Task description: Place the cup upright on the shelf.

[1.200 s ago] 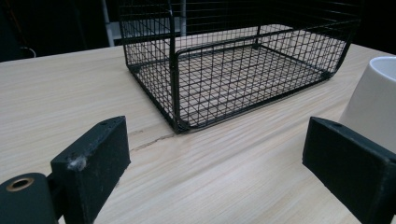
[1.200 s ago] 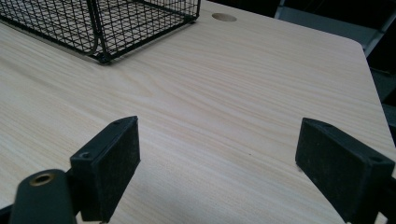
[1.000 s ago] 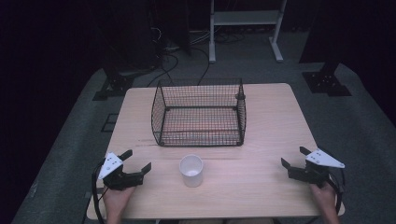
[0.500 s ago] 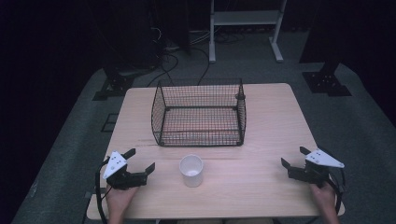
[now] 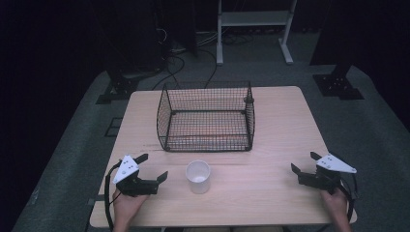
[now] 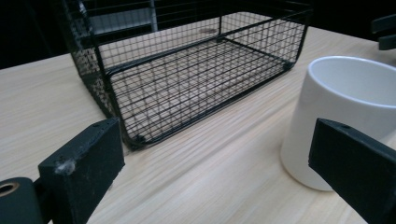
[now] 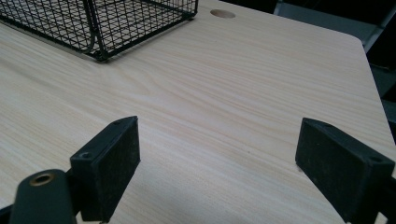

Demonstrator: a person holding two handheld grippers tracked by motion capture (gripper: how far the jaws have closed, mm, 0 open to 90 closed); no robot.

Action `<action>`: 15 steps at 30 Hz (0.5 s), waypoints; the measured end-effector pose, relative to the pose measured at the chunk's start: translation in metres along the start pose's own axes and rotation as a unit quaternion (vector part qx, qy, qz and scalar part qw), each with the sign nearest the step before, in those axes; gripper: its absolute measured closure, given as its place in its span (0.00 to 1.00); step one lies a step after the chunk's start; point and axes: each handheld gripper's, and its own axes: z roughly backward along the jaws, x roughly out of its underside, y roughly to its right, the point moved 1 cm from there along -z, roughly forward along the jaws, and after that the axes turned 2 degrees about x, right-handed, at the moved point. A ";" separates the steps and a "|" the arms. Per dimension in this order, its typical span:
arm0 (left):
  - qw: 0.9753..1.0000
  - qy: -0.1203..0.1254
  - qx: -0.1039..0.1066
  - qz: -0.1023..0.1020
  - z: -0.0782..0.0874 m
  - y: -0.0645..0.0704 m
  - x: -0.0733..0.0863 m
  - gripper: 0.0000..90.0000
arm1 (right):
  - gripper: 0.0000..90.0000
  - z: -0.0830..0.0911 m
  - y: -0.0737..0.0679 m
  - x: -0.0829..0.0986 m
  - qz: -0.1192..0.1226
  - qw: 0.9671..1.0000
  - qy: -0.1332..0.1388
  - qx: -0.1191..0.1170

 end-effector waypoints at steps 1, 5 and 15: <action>1.000 -0.001 0.002 -0.003 0.000 0.001 -0.001 0.03 | 0.15 0.000 0.000 0.000 0.000 1.000 0.000 0.001; 1.000 -0.008 0.013 -0.012 0.001 0.005 -0.003 0.03 | 0.15 0.000 0.000 0.000 0.000 1.000 0.001 0.001; 0.999 -0.012 0.042 -0.020 0.004 0.015 -0.007 0.03 | 0.15 0.000 0.000 0.000 -0.002 1.000 0.002 0.002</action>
